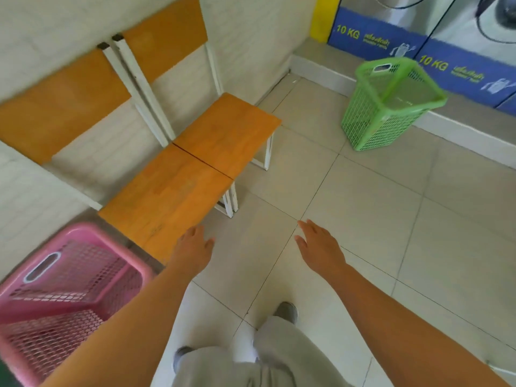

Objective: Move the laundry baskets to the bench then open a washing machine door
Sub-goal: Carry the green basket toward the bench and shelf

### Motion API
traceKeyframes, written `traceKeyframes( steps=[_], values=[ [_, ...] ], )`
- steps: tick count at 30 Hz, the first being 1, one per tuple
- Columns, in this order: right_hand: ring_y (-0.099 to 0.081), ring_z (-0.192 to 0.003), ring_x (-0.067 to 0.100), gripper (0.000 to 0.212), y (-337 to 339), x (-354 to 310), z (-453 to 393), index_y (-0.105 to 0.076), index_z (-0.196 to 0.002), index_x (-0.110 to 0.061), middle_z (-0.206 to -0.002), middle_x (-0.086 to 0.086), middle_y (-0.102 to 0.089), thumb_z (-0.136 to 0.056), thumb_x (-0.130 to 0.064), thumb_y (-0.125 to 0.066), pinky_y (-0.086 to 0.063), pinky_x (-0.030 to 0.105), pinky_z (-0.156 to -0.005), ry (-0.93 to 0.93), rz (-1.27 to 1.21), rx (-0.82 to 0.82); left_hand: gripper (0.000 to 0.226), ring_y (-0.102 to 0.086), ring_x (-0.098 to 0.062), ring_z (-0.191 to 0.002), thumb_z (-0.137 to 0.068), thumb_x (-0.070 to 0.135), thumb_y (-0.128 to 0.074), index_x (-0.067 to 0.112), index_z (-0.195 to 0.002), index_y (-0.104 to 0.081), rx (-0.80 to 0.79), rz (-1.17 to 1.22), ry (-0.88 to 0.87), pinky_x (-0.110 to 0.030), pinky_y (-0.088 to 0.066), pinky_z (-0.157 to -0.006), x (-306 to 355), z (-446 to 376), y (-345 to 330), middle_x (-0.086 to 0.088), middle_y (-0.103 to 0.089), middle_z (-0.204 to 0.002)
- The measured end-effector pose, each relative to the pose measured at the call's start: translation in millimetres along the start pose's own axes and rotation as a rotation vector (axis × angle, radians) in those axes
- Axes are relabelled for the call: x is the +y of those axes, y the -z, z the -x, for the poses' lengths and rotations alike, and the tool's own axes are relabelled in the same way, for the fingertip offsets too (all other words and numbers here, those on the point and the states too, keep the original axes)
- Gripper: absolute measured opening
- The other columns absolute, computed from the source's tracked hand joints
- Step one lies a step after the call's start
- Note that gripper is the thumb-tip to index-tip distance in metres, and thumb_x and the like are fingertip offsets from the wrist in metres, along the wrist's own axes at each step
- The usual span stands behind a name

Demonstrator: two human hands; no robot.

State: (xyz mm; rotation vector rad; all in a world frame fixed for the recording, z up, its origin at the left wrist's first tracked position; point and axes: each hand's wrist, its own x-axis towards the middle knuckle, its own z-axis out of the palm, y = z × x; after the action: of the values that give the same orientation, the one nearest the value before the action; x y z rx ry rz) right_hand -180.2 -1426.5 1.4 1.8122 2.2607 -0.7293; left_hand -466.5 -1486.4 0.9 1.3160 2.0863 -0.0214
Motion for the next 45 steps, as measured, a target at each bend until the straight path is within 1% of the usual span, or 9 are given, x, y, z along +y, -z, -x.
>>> traceKeyframes(
  steps=[6, 10, 14, 19, 25, 28, 31, 40, 45],
  values=[
    [-0.028, -0.142, 0.027, 0.052, 48, 93, -29, -0.027, -0.150, -0.018, -0.158, 0.007, -0.026, -0.103, -0.038, -0.029, -0.029, 0.039, -0.113, -0.163, -0.121, 0.041, 0.053, -0.032, -0.029, -0.142, -0.101, 0.035, -0.037, 0.012, -0.149, -0.030, -0.006, -0.010, -0.154, -0.040, -0.029, -0.114, 131, -43, -6, -0.009, -0.030, -0.156],
    [-0.033, -0.139, 0.026, 0.051, 70, 139, -58, -0.030, -0.149, -0.017, -0.154, 0.006, -0.033, -0.102, -0.037, -0.032, -0.032, 0.039, -0.111, -0.240, -0.209, 0.105, 0.051, -0.042, -0.031, -0.136, -0.101, 0.036, -0.039, 0.012, -0.145, -0.036, -0.014, -0.051, -0.225, -0.042, -0.037, -0.112, 195, -94, -5, -0.012, -0.040, -0.150],
    [-0.034, -0.138, 0.027, 0.050, 96, 187, -102, -0.031, -0.148, -0.017, -0.153, 0.006, -0.035, -0.101, -0.034, -0.036, -0.034, 0.040, -0.111, -0.314, -0.269, 0.148, 0.051, -0.037, -0.030, -0.140, -0.101, 0.036, -0.038, 0.013, -0.147, -0.034, -0.079, -0.099, -0.290, -0.041, -0.032, -0.114, 262, -156, -1, -0.011, -0.036, -0.153],
    [-0.033, -0.139, 0.026, 0.049, 148, 243, -167, -0.031, -0.147, -0.018, -0.153, 0.005, -0.036, -0.101, -0.032, -0.037, -0.033, 0.041, -0.112, -0.442, -0.338, 0.200, 0.050, -0.038, -0.030, -0.138, -0.100, 0.034, -0.041, 0.012, -0.145, -0.037, -0.108, -0.129, -0.375, -0.040, -0.033, -0.113, 358, -240, 16, -0.013, -0.037, -0.150],
    [-0.037, -0.137, 0.026, 0.047, 207, 303, -243, -0.033, -0.146, -0.019, -0.151, 0.004, -0.038, -0.101, -0.032, -0.038, -0.036, 0.041, -0.109, -0.531, -0.386, 0.241, 0.051, -0.036, -0.032, -0.137, -0.100, 0.032, -0.042, 0.013, -0.147, -0.035, -0.138, -0.151, -0.431, -0.042, -0.034, -0.112, 479, -327, 38, -0.013, -0.033, -0.151],
    [-0.037, -0.137, 0.027, 0.047, 236, 343, -286, -0.033, -0.146, -0.018, -0.151, 0.005, -0.038, -0.101, -0.031, -0.039, -0.035, 0.042, -0.109, -0.566, -0.408, 0.252, 0.051, -0.036, -0.032, -0.136, -0.101, 0.033, -0.040, 0.013, -0.147, -0.034, -0.139, -0.174, -0.433, -0.042, -0.034, -0.110, 536, -365, 39, -0.013, -0.033, -0.152],
    [-0.038, -0.136, 0.026, 0.047, 268, 388, -334, -0.035, -0.145, -0.018, -0.150, 0.005, -0.040, -0.100, -0.029, -0.040, -0.035, 0.042, -0.108, -0.542, -0.406, 0.262, 0.051, -0.038, -0.033, -0.135, -0.101, 0.032, -0.040, 0.013, -0.147, -0.034, -0.118, -0.168, -0.417, -0.042, -0.034, -0.109, 593, -407, 36, -0.013, -0.033, -0.151],
    [-0.038, -0.135, 0.028, 0.047, 372, 540, -457, -0.036, -0.145, -0.018, -0.149, 0.005, -0.041, -0.100, -0.031, -0.041, -0.036, 0.043, -0.107, -0.492, -0.360, 0.220, 0.049, -0.041, -0.032, -0.134, -0.100, 0.032, -0.041, 0.015, -0.146, -0.036, -0.087, -0.104, -0.274, -0.043, -0.037, -0.107, 748, -490, 19, -0.013, -0.037, -0.149],
    [-0.039, -0.134, 0.027, 0.046, 413, 596, -526, -0.036, -0.144, -0.018, -0.148, 0.006, -0.042, -0.100, -0.029, -0.041, -0.037, 0.042, -0.105, -0.486, -0.335, 0.220, 0.050, -0.041, -0.032, -0.134, -0.100, 0.034, -0.041, 0.016, -0.147, -0.035, -0.104, -0.100, -0.213, -0.044, -0.038, -0.107, 818, -549, 11, -0.013, -0.037, -0.149]
  ],
)
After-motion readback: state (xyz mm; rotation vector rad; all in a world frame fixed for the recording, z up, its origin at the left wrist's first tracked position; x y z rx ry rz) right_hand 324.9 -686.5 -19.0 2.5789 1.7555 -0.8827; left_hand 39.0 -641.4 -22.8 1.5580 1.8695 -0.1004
